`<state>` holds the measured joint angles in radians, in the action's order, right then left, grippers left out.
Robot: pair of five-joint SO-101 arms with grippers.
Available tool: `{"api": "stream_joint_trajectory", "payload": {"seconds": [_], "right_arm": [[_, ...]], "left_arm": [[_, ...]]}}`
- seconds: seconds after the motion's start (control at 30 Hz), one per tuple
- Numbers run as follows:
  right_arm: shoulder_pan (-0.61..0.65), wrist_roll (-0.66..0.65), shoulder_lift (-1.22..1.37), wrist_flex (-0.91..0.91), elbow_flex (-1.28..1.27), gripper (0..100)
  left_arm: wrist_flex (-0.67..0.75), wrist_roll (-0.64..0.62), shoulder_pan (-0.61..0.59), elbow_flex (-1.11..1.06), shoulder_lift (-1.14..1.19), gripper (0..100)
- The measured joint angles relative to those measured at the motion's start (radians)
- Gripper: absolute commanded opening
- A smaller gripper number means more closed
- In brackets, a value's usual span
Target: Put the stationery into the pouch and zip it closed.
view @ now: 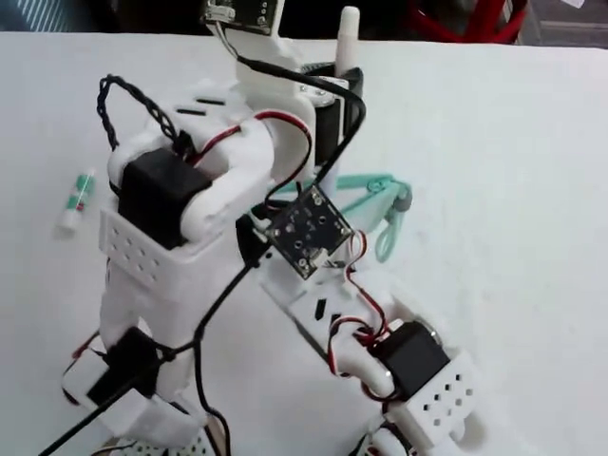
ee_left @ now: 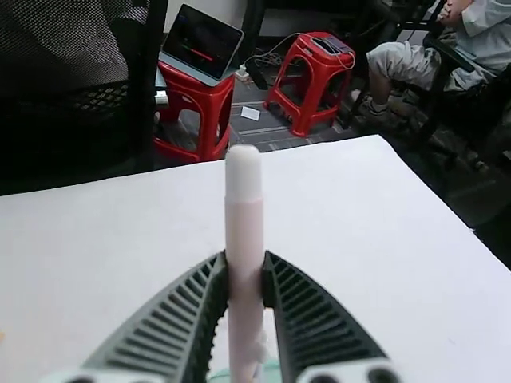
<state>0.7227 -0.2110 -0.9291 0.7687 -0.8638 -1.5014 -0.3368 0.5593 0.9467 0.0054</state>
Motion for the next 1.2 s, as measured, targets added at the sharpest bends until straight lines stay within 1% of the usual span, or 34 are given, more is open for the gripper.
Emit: {"api": "stream_joint_trajectory", "payload": {"seconds": [0.07, 0.27, 0.37, 0.57, 0.7, 0.8, 1.0, 1.2], "right_arm": [[0.0, 0.0, 0.0, 0.0, -0.002, 2.3], [-0.003, 0.0, 0.0, 0.0, -0.002, 2.3], [-0.006, 0.0, 0.0, 0.0, -0.003, 2.3], [-0.006, 0.0, 0.0, 0.0, -0.003, 2.3], [-0.008, -0.026, 0.0, 0.0, -0.003, 2.3], [-0.008, -0.044, 0.0, 0.0, -0.005, 2.3], [-0.008, -0.057, 0.0, 0.0, -0.005, 2.3], [-0.009, -0.055, 0.0, 0.0, -0.005, 2.3]], "left_arm": [[-0.005, 0.005, 0.015, 0.0, 0.0, 2], [0.006, 0.16, 0.018, -0.052, 0.0, 2], [0.006, 0.213, 0.023, -0.074, 0.0, 2], [0.006, 0.334, 0.074, -0.106, 0.0, 2], [0.006, 0.368, 0.118, -0.107, 0.0, 2], [0.006, 0.374, 0.121, -0.109, 0.0, 2], [0.008, 0.44, 0.121, -0.16, -0.02, 2], [0.075, 0.519, 0.123, -0.17, -0.02, 2]]}}
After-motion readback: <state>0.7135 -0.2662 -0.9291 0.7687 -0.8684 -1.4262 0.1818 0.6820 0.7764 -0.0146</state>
